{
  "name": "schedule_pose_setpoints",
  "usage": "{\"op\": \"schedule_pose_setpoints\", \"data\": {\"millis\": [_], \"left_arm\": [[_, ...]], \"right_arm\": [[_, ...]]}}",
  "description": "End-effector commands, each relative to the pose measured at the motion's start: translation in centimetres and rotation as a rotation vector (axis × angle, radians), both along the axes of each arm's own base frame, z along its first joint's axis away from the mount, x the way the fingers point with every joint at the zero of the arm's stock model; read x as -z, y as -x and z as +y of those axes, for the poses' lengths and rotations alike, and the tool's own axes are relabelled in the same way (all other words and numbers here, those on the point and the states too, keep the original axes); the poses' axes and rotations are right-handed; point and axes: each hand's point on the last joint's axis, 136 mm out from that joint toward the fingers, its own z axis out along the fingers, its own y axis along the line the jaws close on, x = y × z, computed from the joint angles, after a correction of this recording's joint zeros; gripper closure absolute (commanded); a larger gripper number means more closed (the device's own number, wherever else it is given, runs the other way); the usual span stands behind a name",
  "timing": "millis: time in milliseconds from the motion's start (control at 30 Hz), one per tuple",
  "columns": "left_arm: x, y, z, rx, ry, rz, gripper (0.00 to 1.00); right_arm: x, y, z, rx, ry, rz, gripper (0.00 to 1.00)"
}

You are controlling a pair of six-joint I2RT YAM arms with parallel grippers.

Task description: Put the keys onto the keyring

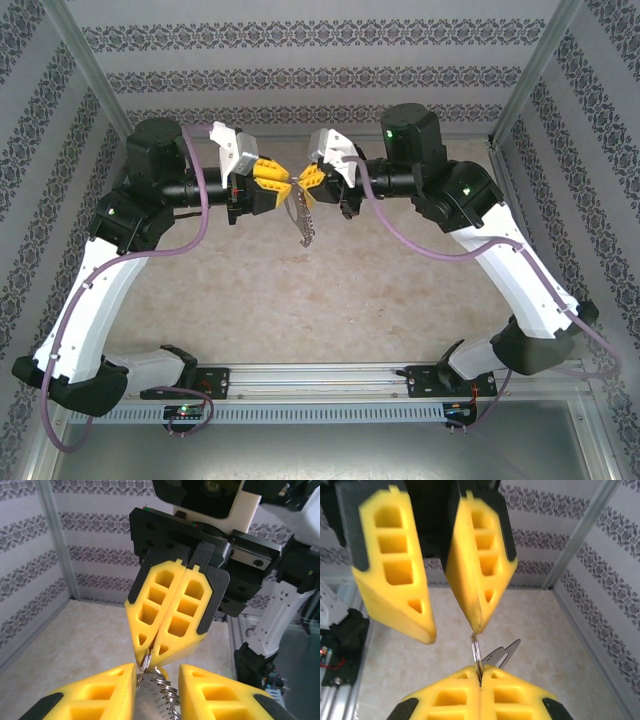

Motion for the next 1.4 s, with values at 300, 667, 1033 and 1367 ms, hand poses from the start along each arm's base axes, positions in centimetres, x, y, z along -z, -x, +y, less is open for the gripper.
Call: {"op": "schedule_pose_setpoints", "data": {"millis": [300,667,1033,1367], "left_arm": [[4.2,-0.2,0.5,-0.054,-0.242,-0.036,0.71],[5.6,-0.9,0.1,-0.05,-0.294,-0.04,0.71],[5.7,-0.8,-0.2,-0.036,-0.299,-0.04,0.78],[5.4,-0.6,0.1,-0.043,-0.3,-0.05,0.82]], "right_arm": [[2.0,0.0,0.5,-0.034,0.16,-0.101,1.0],[2.1,1.0,1.0,-0.101,0.155,-0.09,1.0],[3.4,1.0,1.3,-0.12,0.22,-0.079,1.0],[3.9,1.3,1.5,-0.135,0.245,-0.079,1.0]]}}
